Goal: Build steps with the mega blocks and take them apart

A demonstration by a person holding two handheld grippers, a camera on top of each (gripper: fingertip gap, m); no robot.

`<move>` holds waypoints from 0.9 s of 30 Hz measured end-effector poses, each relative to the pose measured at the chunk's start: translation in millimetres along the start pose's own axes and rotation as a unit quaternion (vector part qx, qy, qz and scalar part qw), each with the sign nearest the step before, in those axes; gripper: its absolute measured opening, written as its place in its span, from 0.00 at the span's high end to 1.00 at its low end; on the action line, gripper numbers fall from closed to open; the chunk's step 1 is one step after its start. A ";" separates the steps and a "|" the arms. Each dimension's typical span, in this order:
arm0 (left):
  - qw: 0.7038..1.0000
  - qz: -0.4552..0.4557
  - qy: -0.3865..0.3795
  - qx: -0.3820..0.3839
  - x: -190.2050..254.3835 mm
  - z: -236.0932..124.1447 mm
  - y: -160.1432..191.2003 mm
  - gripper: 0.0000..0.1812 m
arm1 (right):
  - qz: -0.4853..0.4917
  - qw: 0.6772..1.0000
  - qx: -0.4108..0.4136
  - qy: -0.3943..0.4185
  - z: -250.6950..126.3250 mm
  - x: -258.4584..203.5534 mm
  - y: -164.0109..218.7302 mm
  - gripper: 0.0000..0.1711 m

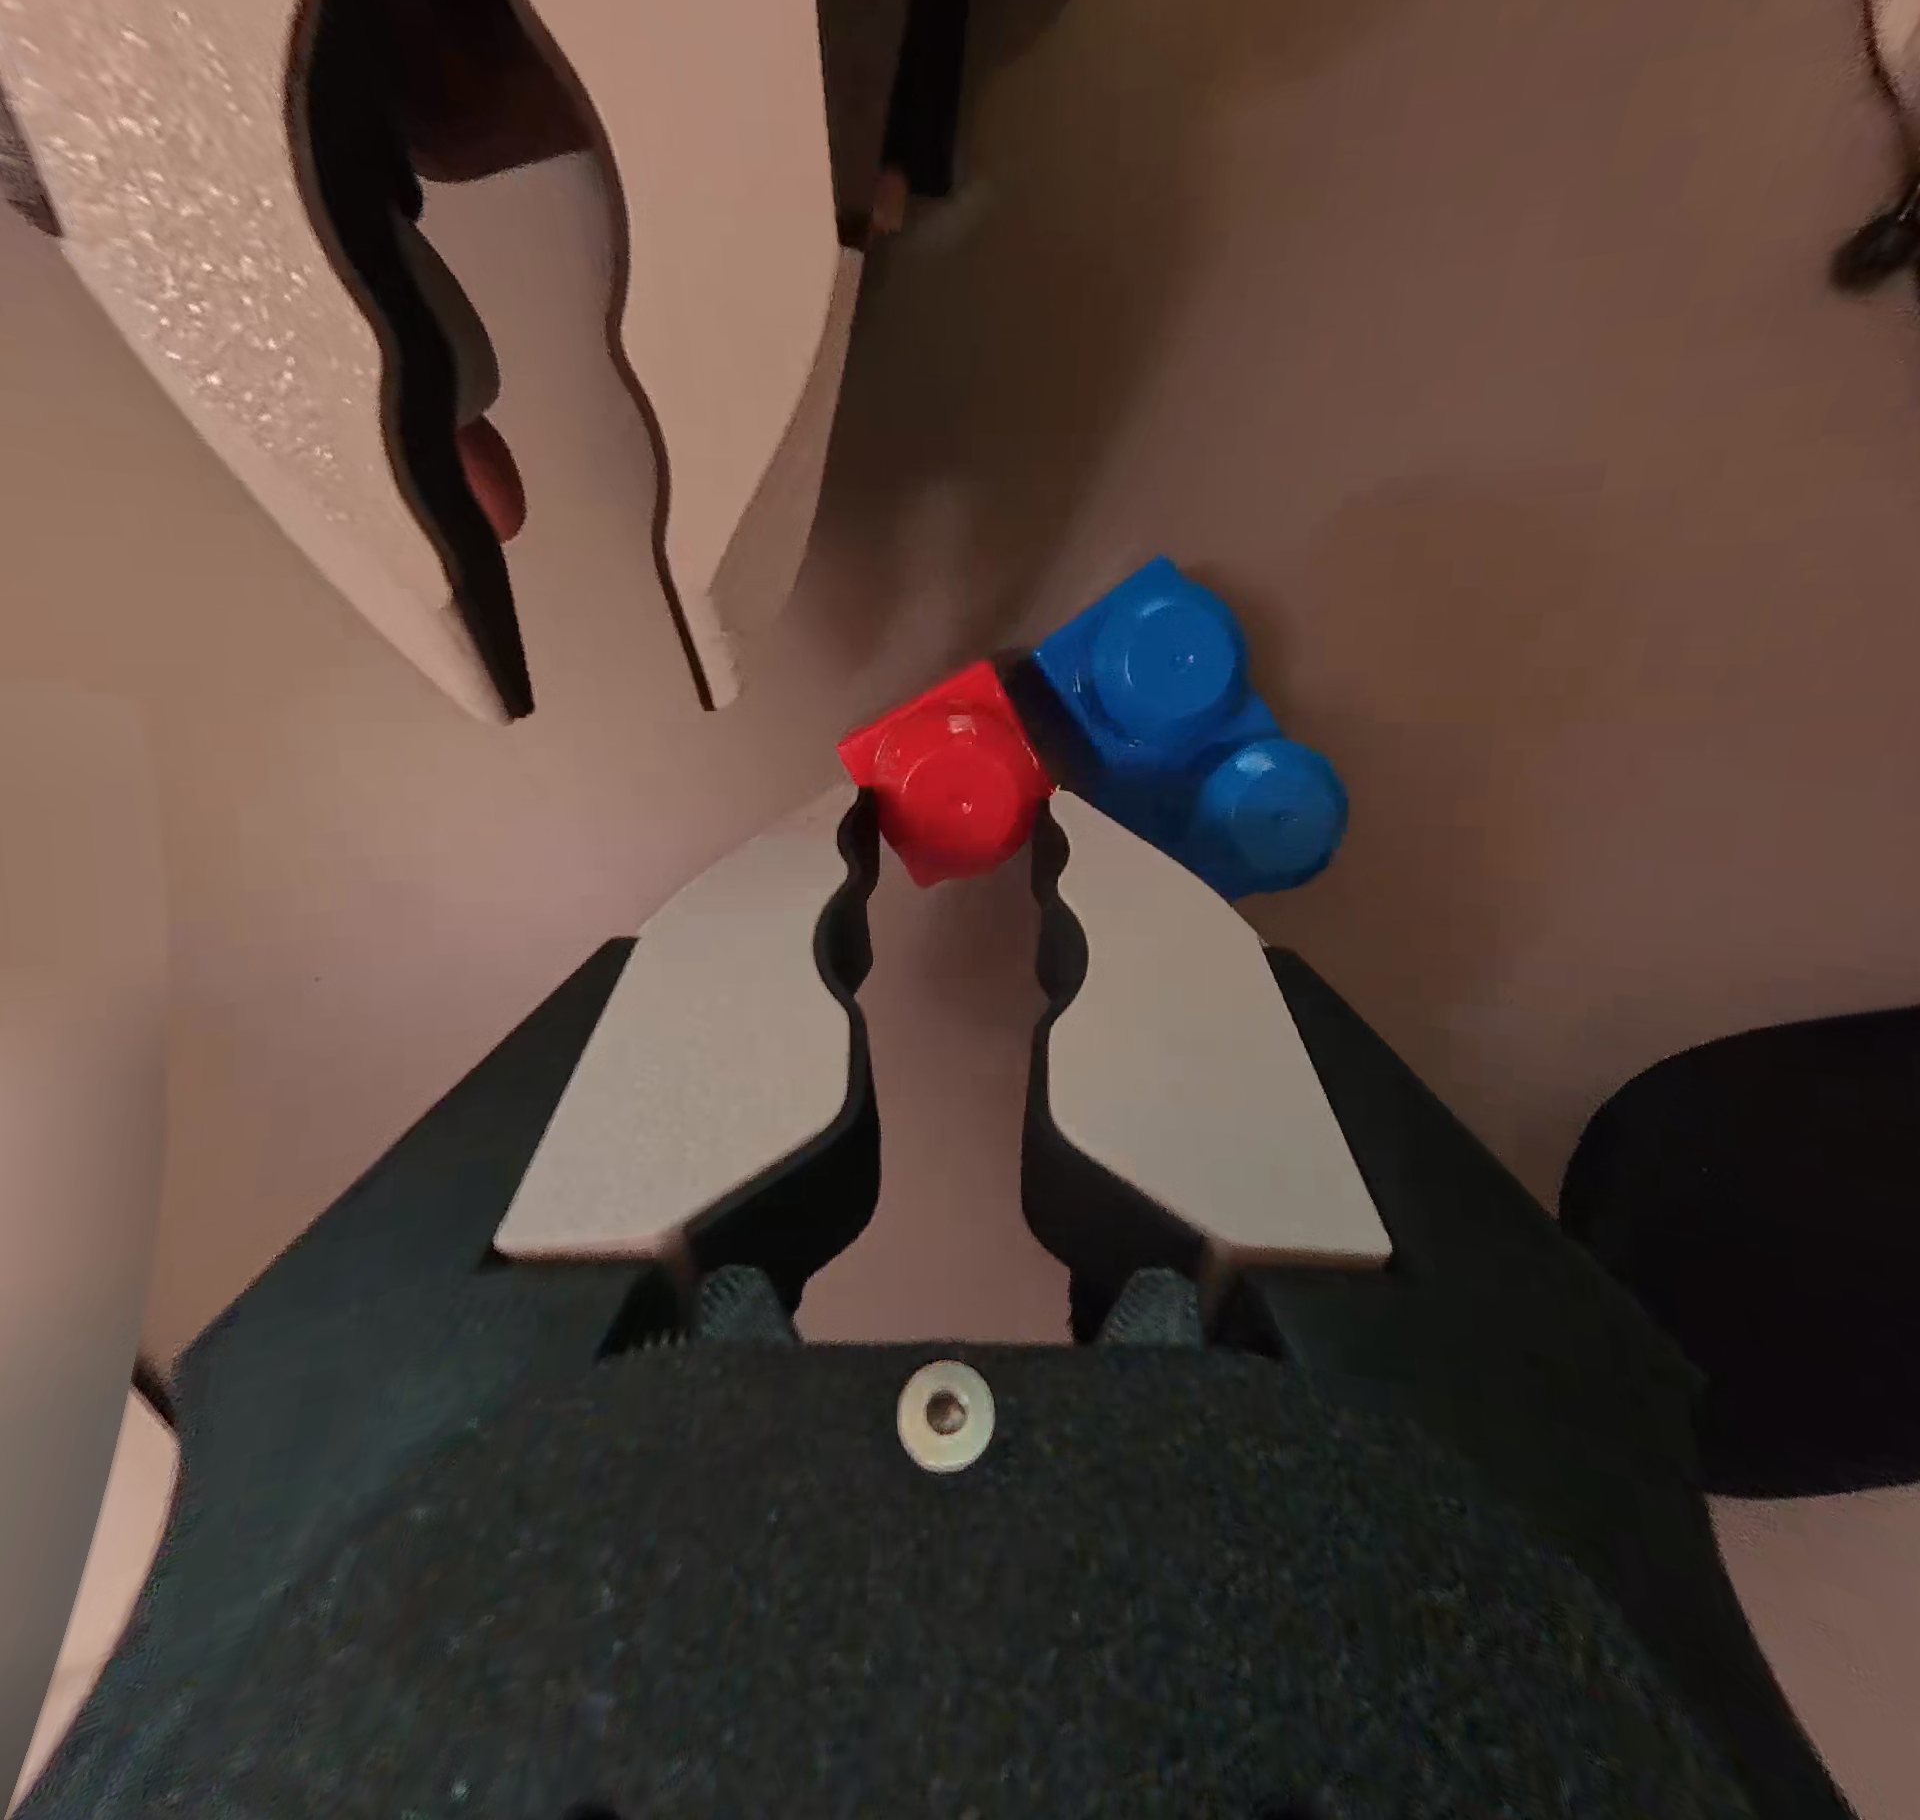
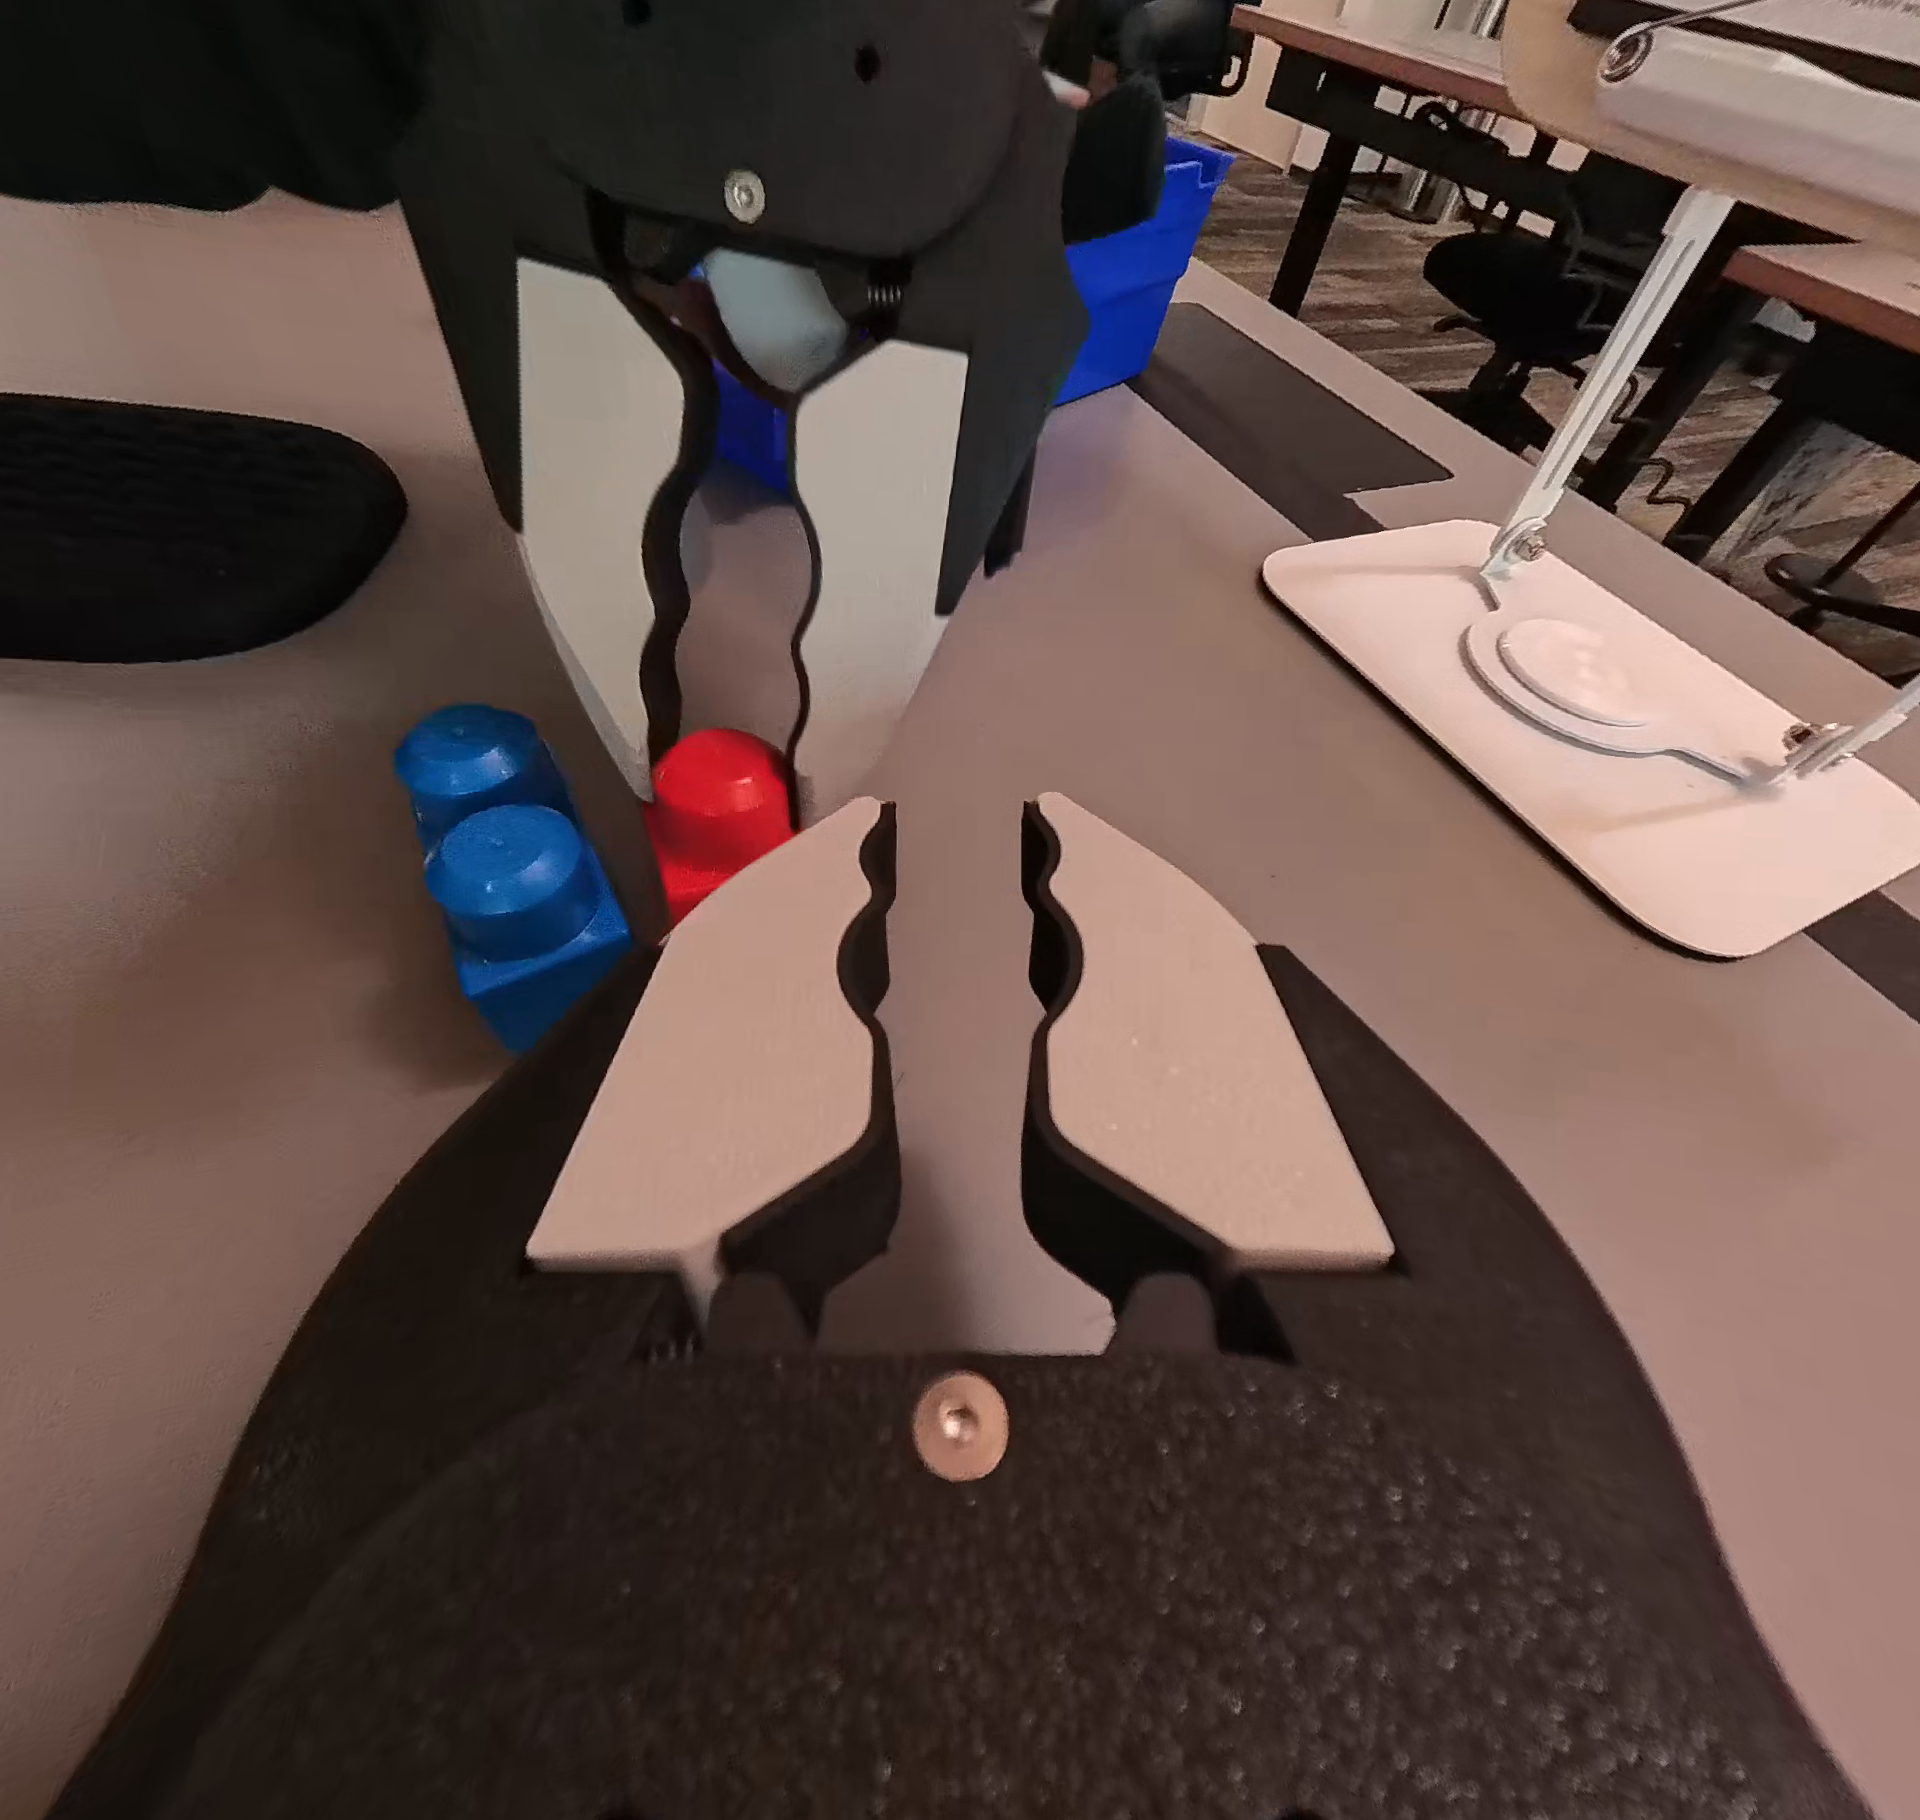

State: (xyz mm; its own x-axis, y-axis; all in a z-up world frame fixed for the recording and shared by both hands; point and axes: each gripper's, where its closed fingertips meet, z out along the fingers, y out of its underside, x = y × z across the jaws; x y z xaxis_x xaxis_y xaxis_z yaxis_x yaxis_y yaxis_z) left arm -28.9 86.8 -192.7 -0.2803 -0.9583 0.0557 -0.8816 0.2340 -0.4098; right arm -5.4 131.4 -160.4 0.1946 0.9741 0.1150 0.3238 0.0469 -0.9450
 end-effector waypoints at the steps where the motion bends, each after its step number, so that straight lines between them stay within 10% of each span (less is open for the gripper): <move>1: 1.000 0.001 0.003 -0.005 -0.6 2.2 0.7 0.85 | 0.001 1.000 0.000 0.000 -0.1 0.4 0.0 0.87; 17: 0.992 -0.062 -0.080 0.072 5.4 -26.8 7.0 0.69 | 0.009 1.000 -0.002 0.001 0.5 0.5 1.8 0.87; 27: 0.936 -0.125 -0.171 0.280 25.0 -45.3 -9.6 0.66 | 0.014 1.000 -0.002 0.007 -0.1 2.7 2.8 0.87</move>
State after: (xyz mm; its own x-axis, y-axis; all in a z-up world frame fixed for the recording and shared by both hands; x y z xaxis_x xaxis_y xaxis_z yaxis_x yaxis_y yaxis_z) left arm -44.7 68.0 -146.2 0.1317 -0.9904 -0.0419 -0.5399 -0.0362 -0.8409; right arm -3.9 134.1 -162.7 0.2164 0.9719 0.0922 0.3222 0.0181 -0.9465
